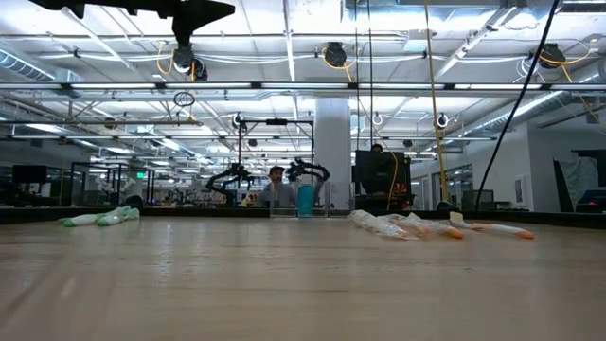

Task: Pick & Place toothbrushing station
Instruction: Put the blue mouthwash into the transparent organizer

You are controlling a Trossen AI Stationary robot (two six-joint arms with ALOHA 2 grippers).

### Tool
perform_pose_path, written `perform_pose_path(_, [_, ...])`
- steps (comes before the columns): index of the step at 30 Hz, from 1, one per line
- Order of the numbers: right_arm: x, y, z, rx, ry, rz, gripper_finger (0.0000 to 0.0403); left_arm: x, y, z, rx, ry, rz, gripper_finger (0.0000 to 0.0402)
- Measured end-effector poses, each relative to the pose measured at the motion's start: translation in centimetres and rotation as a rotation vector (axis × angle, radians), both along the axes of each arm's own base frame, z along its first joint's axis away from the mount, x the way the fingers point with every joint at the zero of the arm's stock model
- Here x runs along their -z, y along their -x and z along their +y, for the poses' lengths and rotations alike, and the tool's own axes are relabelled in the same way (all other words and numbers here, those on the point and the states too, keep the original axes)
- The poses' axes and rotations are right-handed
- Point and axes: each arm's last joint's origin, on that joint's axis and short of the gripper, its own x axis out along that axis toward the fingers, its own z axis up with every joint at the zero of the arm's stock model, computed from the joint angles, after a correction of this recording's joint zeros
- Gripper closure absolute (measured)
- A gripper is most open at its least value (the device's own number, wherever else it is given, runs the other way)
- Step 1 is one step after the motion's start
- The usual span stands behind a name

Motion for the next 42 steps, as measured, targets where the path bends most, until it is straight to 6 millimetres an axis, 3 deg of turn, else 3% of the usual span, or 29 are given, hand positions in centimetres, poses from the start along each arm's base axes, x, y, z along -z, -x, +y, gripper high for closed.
perform_pose_path(13, [1.9, -0.2, 1.5, 0.011, 0.059, 0.062, 0.0234, 0.0, 0.0, 0.1, -0.044, -0.005, -0.001, 0.0172])
perform_pose_path(37, [4.1, 0.0, 1.4, -0.016, 0.071, 0.1, 0.0234, 0.0, 0.0, 0.1, -0.044, -0.004, -0.001, 0.0172])
perform_pose_path(42, [4.3, 0.1, 1.2, -0.017, 0.079, 0.108, 0.0252, 0.0, 0.0, 0.1, -0.044, -0.004, -0.001, 0.0172])
